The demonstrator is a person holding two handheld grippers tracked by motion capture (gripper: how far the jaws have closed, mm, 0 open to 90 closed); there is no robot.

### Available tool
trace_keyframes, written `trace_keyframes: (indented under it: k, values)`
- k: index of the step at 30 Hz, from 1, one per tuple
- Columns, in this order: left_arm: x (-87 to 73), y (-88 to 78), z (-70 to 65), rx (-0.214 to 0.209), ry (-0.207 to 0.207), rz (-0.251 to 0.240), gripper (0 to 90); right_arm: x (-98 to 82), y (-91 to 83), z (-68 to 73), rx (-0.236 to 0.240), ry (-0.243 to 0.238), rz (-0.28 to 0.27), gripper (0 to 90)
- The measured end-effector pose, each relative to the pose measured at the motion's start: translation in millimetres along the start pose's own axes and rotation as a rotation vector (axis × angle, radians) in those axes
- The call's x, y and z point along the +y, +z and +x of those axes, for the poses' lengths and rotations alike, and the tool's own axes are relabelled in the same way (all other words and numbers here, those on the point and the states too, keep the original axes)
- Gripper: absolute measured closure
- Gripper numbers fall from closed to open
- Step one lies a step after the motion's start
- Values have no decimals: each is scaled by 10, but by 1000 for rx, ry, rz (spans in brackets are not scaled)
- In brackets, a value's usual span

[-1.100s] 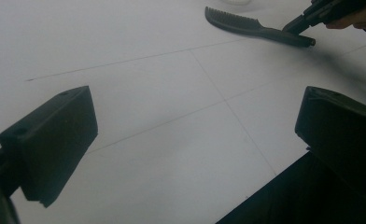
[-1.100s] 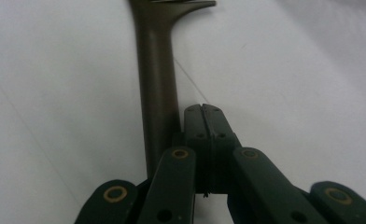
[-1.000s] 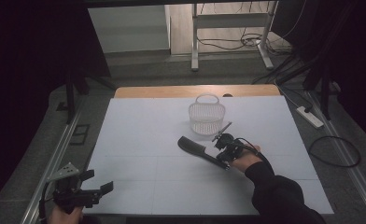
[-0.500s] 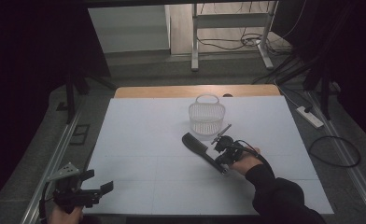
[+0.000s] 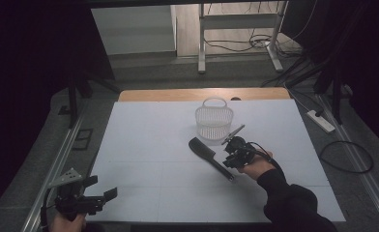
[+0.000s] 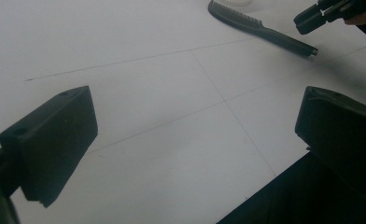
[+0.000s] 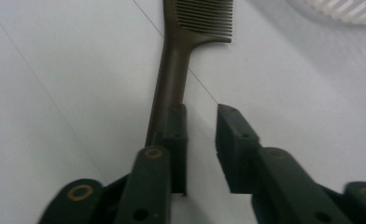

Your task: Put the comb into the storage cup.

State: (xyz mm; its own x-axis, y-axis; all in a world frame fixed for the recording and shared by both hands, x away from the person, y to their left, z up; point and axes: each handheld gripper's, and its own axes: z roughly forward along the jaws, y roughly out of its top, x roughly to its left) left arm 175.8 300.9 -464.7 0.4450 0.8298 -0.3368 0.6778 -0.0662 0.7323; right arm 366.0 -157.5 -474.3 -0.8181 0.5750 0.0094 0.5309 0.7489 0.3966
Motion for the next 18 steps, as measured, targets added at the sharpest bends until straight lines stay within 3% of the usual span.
trace_keyframes:
  k: [6,7,11,18]
  values:
    - [0,0,0,0,0,0,0,19,-52,20,-11,16,-16,541]
    - [0,0,1,0,0,0,0,30,-72,42,-27,16,-30,451]
    - [-1,0,0,0,0,0,0,60,-95,87,-53,13,-34,274]
    - [0,1,0,0,0,1,0,88,-73,141,-42,-8,-48,89]
